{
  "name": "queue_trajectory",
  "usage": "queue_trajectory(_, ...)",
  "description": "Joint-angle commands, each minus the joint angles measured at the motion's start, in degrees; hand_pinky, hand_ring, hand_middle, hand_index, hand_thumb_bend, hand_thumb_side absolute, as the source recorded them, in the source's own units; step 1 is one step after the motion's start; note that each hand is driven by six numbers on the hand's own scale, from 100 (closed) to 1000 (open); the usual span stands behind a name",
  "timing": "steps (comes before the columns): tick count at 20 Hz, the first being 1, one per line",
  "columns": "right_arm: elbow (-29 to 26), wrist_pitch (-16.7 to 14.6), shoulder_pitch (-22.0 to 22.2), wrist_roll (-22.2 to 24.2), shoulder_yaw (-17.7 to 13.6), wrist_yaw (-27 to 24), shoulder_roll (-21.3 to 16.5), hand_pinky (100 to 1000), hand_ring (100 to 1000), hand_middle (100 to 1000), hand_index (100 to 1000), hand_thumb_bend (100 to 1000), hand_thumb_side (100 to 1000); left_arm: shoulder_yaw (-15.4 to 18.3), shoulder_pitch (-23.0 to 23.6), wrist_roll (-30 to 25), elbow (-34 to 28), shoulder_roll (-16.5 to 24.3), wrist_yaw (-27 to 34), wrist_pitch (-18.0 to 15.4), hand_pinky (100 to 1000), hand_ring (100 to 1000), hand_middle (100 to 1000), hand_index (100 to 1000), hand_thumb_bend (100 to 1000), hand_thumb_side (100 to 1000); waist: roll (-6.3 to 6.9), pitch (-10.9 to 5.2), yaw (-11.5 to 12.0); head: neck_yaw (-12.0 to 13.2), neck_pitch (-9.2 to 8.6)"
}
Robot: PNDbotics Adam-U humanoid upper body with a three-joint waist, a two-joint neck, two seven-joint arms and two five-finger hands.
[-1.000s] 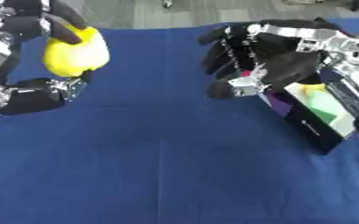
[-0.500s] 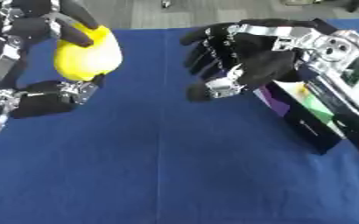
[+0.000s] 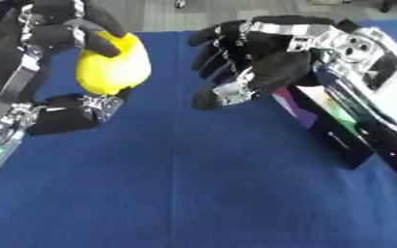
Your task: Pick up the objects with one hand, pass them to the other hand, and then place them into the box on the other side of the table.
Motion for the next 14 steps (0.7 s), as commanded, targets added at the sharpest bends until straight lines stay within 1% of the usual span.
queue_trajectory(1, -0.9, 0.9, -1.4, -0.8, 0.1, 0.1, -0.3, 824, 817, 742, 935, 626, 238, -0.1, -1.2, -0.2, 0.1, -0.7, -0.2, -0.4, 690, 620, 587, 560, 180, 100, -0.91, -2.2, 0.1, -0.5, 0.18)
queue_trajectory(10, -0.9, 1.6, -2.5, -0.2, 1.0, -0.2, 0.7, 825, 819, 743, 937, 624, 245, -0.6, -1.7, 0.1, 2.6, -3.7, -1.6, -1.1, 690, 618, 585, 558, 187, 100, -1.14, -2.04, 0.5, -1.3, 0.4)
queue_trajectory(14, -0.9, 2.0, -3.0, 0.6, 1.2, -0.6, 1.2, 825, 819, 743, 938, 622, 247, -0.5, -1.9, 0.4, 3.6, -5.1, -2.7, -1.2, 689, 618, 585, 558, 187, 100, -1.15, -1.91, 0.5, -1.3, 0.47)
